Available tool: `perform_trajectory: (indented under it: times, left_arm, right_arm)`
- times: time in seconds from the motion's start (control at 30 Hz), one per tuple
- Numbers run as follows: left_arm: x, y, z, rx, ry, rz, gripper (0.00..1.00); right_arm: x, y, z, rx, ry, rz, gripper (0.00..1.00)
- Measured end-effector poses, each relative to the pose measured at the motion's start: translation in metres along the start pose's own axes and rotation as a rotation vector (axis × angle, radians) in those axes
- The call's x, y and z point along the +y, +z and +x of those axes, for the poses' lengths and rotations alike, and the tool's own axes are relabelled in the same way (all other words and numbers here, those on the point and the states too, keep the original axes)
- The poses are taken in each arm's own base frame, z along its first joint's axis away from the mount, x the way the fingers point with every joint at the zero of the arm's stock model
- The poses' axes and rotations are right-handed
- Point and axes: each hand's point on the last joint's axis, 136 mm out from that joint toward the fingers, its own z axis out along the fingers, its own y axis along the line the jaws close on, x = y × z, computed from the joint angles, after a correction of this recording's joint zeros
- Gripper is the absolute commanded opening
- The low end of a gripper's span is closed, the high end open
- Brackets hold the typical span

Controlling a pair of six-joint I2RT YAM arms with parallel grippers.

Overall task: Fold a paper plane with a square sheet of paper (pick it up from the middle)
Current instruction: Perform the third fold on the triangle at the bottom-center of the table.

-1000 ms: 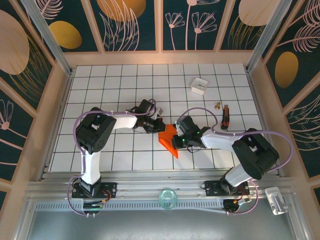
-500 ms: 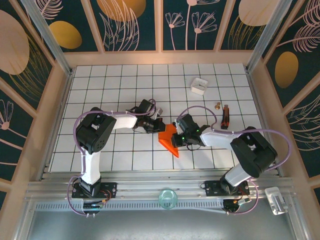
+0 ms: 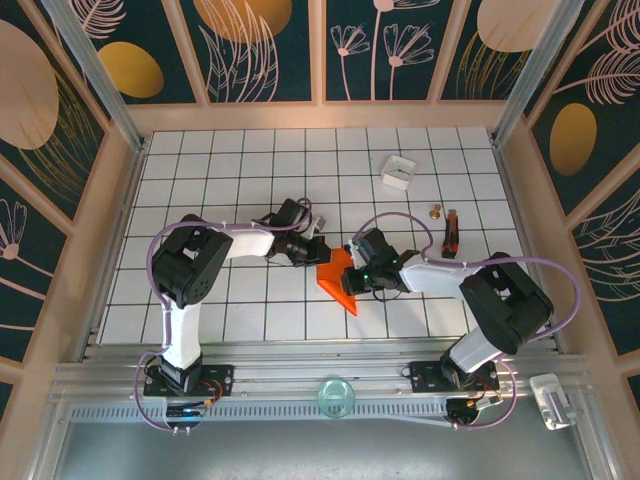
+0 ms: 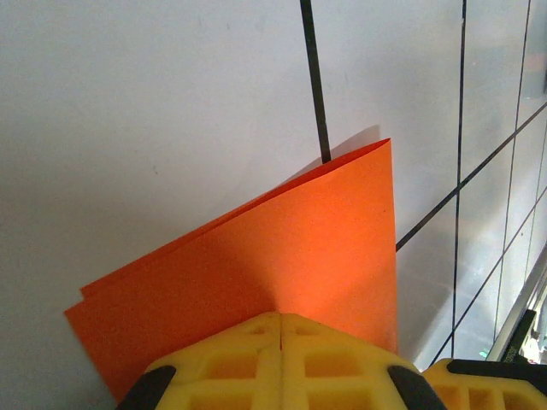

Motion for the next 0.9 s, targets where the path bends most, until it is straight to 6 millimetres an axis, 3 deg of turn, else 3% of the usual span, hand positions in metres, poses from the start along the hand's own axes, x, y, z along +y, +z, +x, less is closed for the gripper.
perform_trajectory:
  times: [0.9]
  left_arm:
    - [0.0, 0.0, -0.0001, 0.0, 0.0, 0.0, 0.08]
  right_arm:
    - [-0.0032, 0.0011, 0.004, 0.004, 0.016, 0.007, 0.01]
